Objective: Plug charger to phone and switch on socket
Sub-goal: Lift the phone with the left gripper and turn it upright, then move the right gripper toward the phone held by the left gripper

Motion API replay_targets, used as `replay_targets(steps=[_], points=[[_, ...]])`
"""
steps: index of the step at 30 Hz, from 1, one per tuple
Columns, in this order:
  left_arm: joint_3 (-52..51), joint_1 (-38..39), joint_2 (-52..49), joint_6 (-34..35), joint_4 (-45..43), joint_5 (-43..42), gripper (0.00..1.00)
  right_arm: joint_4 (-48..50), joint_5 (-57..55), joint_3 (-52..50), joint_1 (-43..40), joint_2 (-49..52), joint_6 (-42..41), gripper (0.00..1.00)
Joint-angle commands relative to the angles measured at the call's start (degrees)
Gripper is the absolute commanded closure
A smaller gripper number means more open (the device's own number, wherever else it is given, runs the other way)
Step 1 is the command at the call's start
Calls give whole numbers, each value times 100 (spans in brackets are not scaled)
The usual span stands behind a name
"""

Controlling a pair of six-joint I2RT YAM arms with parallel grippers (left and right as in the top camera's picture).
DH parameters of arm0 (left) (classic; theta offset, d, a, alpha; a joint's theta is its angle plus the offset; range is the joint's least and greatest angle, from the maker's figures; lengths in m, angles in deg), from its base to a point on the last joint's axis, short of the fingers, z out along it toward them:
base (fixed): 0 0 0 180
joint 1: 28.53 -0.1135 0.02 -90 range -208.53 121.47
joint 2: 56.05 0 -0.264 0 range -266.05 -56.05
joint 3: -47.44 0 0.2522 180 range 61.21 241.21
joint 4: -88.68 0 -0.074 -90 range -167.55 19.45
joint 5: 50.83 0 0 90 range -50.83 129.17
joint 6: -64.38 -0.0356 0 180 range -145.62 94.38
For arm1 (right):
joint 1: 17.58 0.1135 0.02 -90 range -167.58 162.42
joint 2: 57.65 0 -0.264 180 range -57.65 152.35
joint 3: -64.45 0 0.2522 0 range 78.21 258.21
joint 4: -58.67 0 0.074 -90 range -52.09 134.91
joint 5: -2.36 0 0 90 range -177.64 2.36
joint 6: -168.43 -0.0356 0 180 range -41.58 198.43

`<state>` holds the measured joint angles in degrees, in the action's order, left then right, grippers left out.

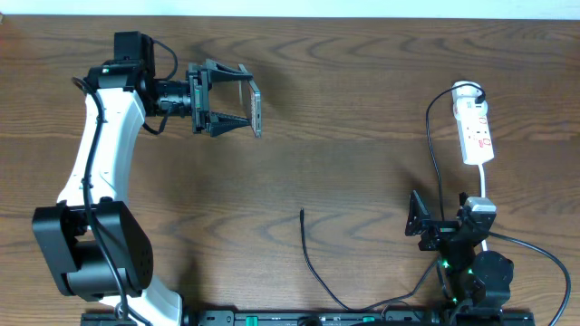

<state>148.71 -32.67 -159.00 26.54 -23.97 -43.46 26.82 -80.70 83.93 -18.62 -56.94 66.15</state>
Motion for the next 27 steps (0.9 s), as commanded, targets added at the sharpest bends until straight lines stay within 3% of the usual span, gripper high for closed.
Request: replay_targets(steps=[1,10,17,22,27], points=[[173,-31,188,28,-11,-372,92,175,544,-15,39,-33,-297,1],[173,-42,188,107,-20,-44,93,699,852,-2,37,-33,-413,1],[173,-46,186,730,-634,431,92,1545,1176,214,37,291,-1113,1],[173,-46,186,970,-942,1097,92,1617,1585,907,28,1375,-1073,1],[173,-46,186,966,-940,1764,93,1613,2660,2092,28,3296,-621,1]])
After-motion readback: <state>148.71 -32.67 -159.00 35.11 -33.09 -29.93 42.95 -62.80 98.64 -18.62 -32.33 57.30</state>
